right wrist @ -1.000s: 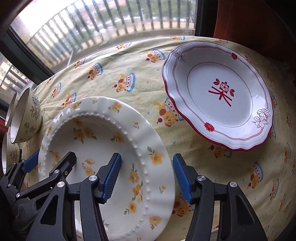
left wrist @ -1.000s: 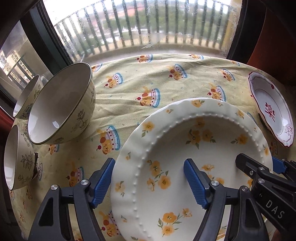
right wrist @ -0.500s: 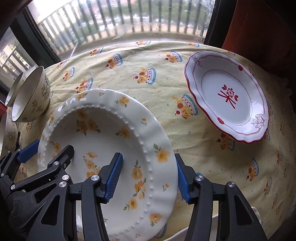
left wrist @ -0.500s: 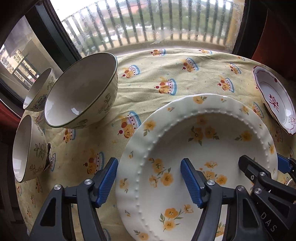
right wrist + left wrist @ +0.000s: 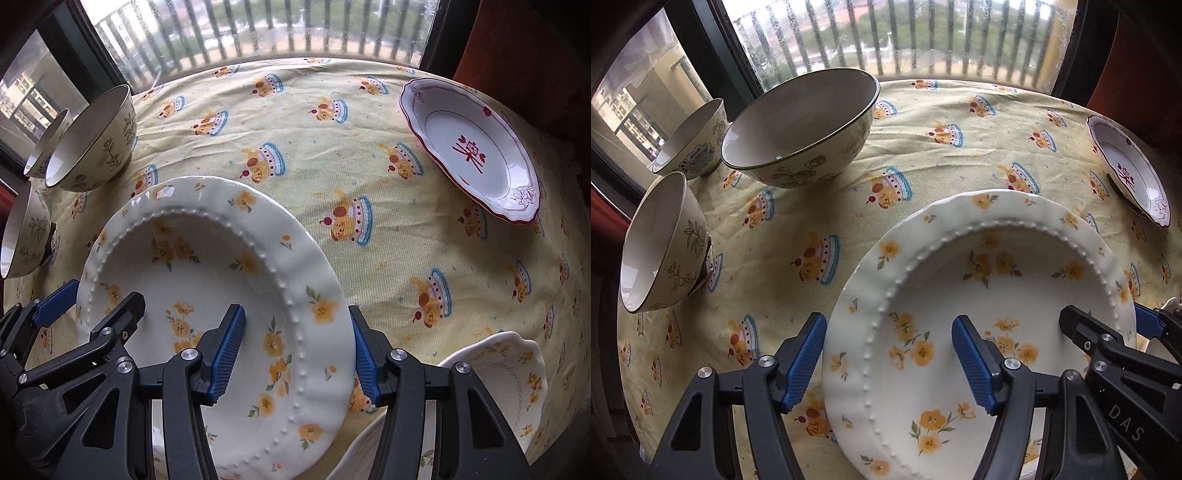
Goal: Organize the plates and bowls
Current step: 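Lift the beaded-rim plate with both grippers toward the orange-flower plate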
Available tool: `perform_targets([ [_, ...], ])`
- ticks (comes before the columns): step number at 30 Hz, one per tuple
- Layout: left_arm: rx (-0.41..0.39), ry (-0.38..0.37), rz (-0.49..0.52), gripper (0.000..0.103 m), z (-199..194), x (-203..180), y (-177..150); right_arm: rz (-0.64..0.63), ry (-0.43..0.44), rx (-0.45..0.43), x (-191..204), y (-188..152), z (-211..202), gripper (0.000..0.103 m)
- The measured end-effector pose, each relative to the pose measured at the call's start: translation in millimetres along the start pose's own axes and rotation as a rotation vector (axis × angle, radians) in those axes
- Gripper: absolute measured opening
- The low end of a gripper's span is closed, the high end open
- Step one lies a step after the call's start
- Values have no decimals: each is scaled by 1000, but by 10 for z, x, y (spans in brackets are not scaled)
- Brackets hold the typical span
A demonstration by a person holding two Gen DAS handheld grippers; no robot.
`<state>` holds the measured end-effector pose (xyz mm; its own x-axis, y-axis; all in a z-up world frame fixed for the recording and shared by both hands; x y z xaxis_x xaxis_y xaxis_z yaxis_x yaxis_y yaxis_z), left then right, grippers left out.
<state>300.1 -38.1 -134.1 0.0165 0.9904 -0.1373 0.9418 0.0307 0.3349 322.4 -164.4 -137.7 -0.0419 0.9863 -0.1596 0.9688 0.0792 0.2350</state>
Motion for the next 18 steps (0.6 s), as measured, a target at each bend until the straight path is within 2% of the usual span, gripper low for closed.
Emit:
perform_targets([
  [4,0,-14,19,73,-1,-2,-67,38,28,20,-39,-56,51,61],
  [6,40,-25,-4,74,52,37,-137,15,-2,6,-16,-74,28,61],
  [8,28,-47,-29,73,46,69,-153,-10,-28,-10,12,-102,-1,61],
  [12,19,-43,-29,72,31,74,-145,-1,-37,13,14,-125,-20,61],
  [18,25,-59,-19,72,29,94,-139,-24,-66,3,89,-95,-76,61],
])
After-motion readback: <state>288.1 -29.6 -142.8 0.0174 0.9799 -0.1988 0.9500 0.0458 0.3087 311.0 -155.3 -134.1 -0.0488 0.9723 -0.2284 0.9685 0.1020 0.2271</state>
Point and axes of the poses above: each gripper's, at about its wrist camera, not at the fingertips, and z roughly the way its jaws point, x to its left, y to its top, the point moved 7 cm from there along z, roughly the way its jaws point, and after that the axes turned 13 degrees about -y, right-handed, at the moved point
